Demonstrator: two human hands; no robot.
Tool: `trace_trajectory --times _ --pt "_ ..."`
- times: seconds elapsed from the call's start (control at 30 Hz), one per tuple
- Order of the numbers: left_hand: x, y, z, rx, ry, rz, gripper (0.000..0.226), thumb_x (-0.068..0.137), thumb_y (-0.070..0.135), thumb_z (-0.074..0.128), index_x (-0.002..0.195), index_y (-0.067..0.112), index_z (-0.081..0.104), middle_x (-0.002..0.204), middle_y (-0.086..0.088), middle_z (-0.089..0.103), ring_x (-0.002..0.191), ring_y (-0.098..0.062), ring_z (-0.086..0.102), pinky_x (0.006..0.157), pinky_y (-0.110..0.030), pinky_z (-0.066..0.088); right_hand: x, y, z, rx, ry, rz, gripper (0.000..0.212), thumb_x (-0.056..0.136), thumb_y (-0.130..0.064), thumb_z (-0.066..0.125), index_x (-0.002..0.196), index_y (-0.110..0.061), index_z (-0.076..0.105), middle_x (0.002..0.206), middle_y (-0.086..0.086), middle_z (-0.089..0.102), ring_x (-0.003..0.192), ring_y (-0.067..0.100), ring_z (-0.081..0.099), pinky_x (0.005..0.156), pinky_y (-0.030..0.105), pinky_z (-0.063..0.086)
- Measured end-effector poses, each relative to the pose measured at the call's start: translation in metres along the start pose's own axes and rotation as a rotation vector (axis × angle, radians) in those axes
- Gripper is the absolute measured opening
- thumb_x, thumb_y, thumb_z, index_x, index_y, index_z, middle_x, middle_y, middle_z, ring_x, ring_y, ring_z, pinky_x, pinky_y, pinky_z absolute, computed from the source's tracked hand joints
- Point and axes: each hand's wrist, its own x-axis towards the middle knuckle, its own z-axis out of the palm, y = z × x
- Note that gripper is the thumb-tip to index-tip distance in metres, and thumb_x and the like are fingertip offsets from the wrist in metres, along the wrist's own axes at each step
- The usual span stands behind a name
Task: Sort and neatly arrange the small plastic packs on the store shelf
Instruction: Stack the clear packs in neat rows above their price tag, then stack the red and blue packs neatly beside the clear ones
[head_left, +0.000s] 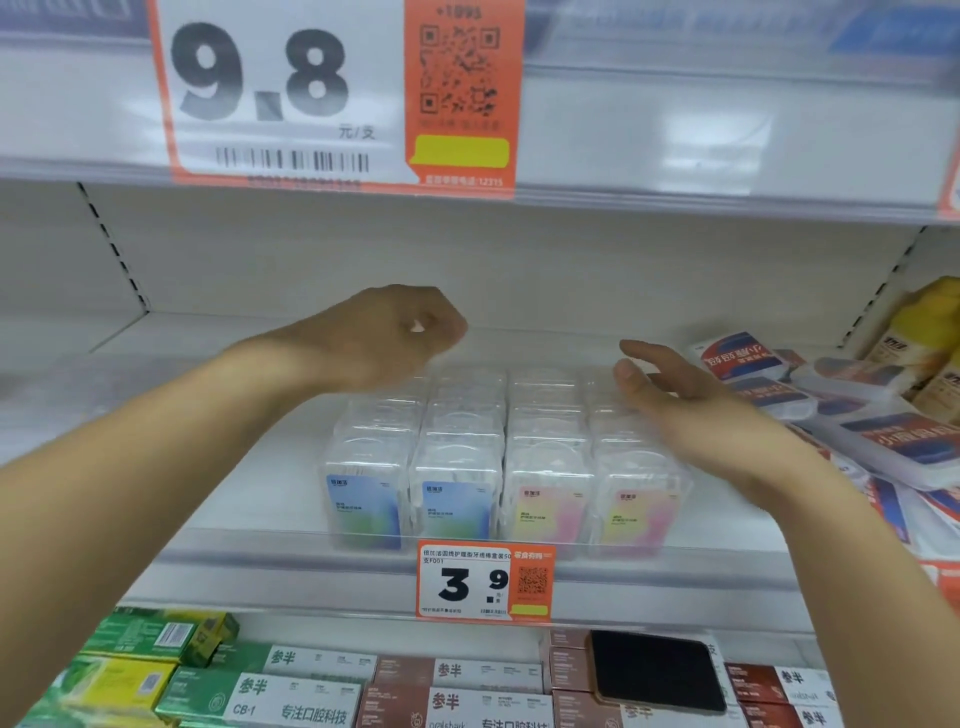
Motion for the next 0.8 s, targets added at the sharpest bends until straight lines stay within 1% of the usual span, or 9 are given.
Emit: trace_trajectory --times 0.07,0.17,0.3,0.43,0.5,0.57,0.67,0.73,0.8 --pt "-0.023 -0.007 0.001 -0.019 0.096 -0.112 0.039 0.09 0.059 0.047 0.126 0.045 0.052 0.129 0.015 0.051 0.117 -0.01 0.051 0.096 -0.029 0.039 -0.005 0.001 0.002 0.062 -0.001 -0.012 0.055 0.089 -0.069 0.042 0.142 -0.055 0.035 0.15 -0.004 0.045 0.133 0.019 0.044 0.106 0.038 0.039" --pt "-0.048 -0.011 0.014 -0.003 0.06 -0.249 0.06 0.086 0.061 0.052 0.141 0.042 0.036 0.144 0.004 0.04 0.123 -0.018 0.049 0.095 -0.029 0.038 -0.01 0.002 0.009 0.032 0.007 -0.035 0.047 0.094 -0.061 0.043 0.141 -0.053 0.039 0.15 -0.007 0.043 0.13 0.017 0.044 0.099 0.032 0.037" --pt "-0.054 -0.011 0.028 -0.019 0.055 -0.266 0.061 0.091 0.054 0.05 0.146 0.036 0.03 0.147 -0.001 0.037 0.114 -0.018 0.048 0.084 -0.024 0.036 -0.01 0.005 0.011 0.015 0.024 -0.046 0.047 0.096 -0.057 0.045 0.142 -0.05 0.041 0.151 -0.009 0.042 0.131 0.015 0.043 0.097 0.029 0.034" --pt "-0.052 -0.006 0.02 -0.001 0.16 -0.279 0.062 0.09 0.056 0.047 0.146 0.033 0.032 0.147 -0.004 0.037 0.124 -0.024 0.049 0.099 -0.031 0.037 -0.017 0.006 -0.004 0.113 0.036 -0.018 0.053 0.08 -0.08 0.042 0.13 -0.064 0.041 0.147 -0.009 0.046 0.132 0.019 0.047 0.108 0.04 0.04" --pt "-0.052 0.007 0.022 0.021 0.299 -0.213 0.056 0.091 0.051 0.05 0.142 0.03 0.038 0.141 -0.002 0.042 0.115 -0.02 0.052 0.095 -0.031 0.038 -0.02 0.012 -0.02 0.156 0.122 -0.03 0.048 0.072 -0.083 0.047 0.117 -0.066 0.047 0.133 -0.013 0.056 0.122 0.019 0.056 0.103 0.051 0.048" --pt "-0.051 0.032 0.033 0.019 0.441 -0.074 0.046 0.091 0.042 0.055 0.133 0.028 0.047 0.132 0.002 0.05 0.111 -0.015 0.053 0.091 -0.027 0.039 -0.028 0.02 -0.04 0.144 0.268 -0.055 0.037 0.08 -0.066 0.059 0.114 -0.052 0.056 0.114 -0.015 0.066 0.106 0.015 0.066 0.09 0.051 0.057" --pt "-0.052 0.084 0.066 -0.03 0.468 0.159 0.033 0.089 0.032 0.058 0.121 0.024 0.056 0.12 0.008 0.056 0.111 -0.007 0.053 0.094 -0.022 0.042 -0.047 0.033 -0.074 -0.087 0.501 -0.119 0.017 0.092 -0.033 0.063 0.108 -0.027 0.066 0.093 -0.015 0.071 0.09 0.007 0.068 0.073 0.026 0.054" --pt "-0.054 0.12 0.096 -0.052 0.388 0.284 0.029 0.09 0.032 0.056 0.118 0.025 0.056 0.116 0.012 0.055 0.108 -0.002 0.05 0.091 -0.016 0.039 -0.058 0.05 -0.095 -0.251 0.568 -0.085 0.025 0.09 -0.035 0.067 0.111 -0.022 0.07 0.099 -0.006 0.071 0.099 0.019 0.068 0.076 0.027 0.048" --pt "-0.052 0.153 0.127 -0.078 0.315 0.387 0.026 0.091 0.032 0.055 0.116 0.024 0.056 0.114 0.012 0.054 0.108 -0.001 0.049 0.088 -0.013 0.035 -0.065 0.071 -0.113 -0.387 0.526 0.041 0.049 0.078 -0.059 0.07 0.116 -0.028 0.067 0.113 0.002 0.07 0.113 0.031 0.061 0.09 0.039 0.05"
